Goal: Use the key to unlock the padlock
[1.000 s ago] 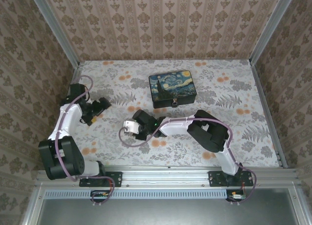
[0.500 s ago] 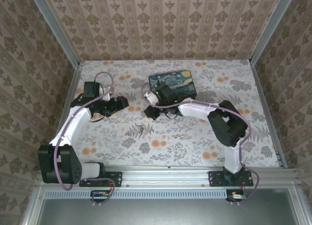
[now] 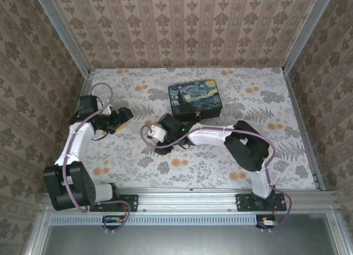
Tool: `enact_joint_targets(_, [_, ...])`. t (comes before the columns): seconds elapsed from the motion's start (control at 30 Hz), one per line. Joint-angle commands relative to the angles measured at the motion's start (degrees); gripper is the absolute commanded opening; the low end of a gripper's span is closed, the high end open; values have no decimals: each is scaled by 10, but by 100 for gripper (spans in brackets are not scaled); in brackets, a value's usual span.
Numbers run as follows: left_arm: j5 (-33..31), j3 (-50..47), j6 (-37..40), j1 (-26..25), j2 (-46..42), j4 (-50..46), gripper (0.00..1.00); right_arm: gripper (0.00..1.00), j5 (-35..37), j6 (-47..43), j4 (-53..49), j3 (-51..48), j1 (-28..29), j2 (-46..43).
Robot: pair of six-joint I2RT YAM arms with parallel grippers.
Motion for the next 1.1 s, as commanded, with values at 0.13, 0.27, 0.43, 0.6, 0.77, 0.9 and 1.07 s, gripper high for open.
enact_joint_targets(0.13, [13, -3, 1, 1, -11, -19, 80, 44, 100, -37, -15, 49, 0, 48])
enact_joint_targets(0.27, [15, -4, 2, 0, -10, -18, 80, 44, 101, -36, -15, 59, 0, 52])
enact_joint_targets(0.43, [13, -1, 6, 1, -10, -19, 80, 44, 90, -32, -29, 70, -1, 30])
enact_joint_targets(0.6, [12, -3, 9, 0, -8, -19, 80, 45, 69, -29, -50, 96, -14, 5])
enact_joint_targets(0.77, [17, -4, 10, 0, -8, -19, 80, 45, 49, -64, -77, 127, -36, 25])
enact_joint_targets(0.9, [19, -2, 12, 0, -9, -21, 80, 46, 11, -98, -76, 134, -54, 46])
enact_joint_targets(1.07, [17, 3, 22, 0, -10, -33, 80, 49, -10, -151, -77, 133, -55, 64])
